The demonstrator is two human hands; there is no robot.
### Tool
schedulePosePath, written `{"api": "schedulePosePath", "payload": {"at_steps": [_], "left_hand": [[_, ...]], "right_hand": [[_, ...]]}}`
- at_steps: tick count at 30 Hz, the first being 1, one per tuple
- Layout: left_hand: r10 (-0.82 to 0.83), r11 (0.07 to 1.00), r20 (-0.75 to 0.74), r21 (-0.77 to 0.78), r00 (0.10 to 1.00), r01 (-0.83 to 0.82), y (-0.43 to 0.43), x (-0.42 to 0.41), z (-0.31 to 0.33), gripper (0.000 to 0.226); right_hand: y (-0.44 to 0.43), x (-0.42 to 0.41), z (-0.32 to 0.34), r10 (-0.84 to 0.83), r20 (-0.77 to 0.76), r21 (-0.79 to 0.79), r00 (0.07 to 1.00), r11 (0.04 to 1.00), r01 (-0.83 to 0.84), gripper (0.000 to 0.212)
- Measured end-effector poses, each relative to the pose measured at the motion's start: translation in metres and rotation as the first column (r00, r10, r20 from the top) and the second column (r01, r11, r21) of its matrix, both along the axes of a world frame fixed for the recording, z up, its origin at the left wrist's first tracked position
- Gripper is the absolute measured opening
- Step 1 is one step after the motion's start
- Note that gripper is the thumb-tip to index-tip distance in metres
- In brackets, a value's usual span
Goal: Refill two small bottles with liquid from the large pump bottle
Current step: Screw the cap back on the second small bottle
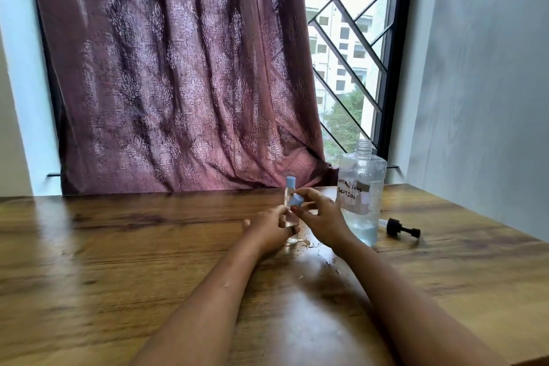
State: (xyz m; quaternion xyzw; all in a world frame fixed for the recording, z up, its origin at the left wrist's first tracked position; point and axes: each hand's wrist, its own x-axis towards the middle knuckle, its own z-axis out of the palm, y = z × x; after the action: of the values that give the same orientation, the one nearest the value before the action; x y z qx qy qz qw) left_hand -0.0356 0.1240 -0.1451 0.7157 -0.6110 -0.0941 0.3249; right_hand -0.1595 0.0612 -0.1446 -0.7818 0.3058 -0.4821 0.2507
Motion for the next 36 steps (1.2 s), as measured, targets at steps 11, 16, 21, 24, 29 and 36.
{"api": "schedulePosePath", "payload": {"at_steps": [11, 16, 21, 24, 29, 36], "left_hand": [[-0.049, 0.999, 0.013, 0.016, 0.999, 0.048, -0.0049, 0.0057, -0.0023, 0.038], [-0.060, 0.998, 0.031, 0.034, 0.998, 0.059, -0.0064, 0.0054, -0.0026, 0.045], [-0.050, 0.998, 0.067, 0.041, 0.997, 0.047, -0.0050, 0.0014, -0.0009, 0.049], [-0.049, 0.998, 0.064, 0.039, 0.997, 0.046, -0.0037, -0.0024, 0.0002, 0.047], [-0.047, 0.998, 0.047, 0.044, 0.998, 0.045, -0.0036, -0.0003, -0.0009, 0.049], [-0.061, 0.997, 0.069, 0.045, 0.996, 0.058, -0.0039, -0.0016, -0.0013, 0.050]], "right_hand": [[-0.0014, -0.0027, 0.0031, 0.103, -0.090, 0.025, 0.991, 0.995, -0.101, 0.032], [-0.0016, -0.0024, 0.0017, 0.109, -0.091, -0.005, 0.990, 0.994, -0.110, 0.037], [-0.0020, -0.0066, 0.0045, -0.043, -0.083, -0.075, 0.996, 0.997, 0.037, 0.028], [-0.0011, -0.0051, 0.0022, -0.090, -0.090, -0.147, 0.992, 0.986, 0.076, 0.041], [0.0037, -0.0039, 0.0038, 0.069, -0.078, -0.013, 0.995, 0.997, -0.070, 0.063], [0.0036, -0.0079, 0.0087, -0.053, -0.020, -0.030, 0.998, 0.998, 0.052, 0.051]]}}
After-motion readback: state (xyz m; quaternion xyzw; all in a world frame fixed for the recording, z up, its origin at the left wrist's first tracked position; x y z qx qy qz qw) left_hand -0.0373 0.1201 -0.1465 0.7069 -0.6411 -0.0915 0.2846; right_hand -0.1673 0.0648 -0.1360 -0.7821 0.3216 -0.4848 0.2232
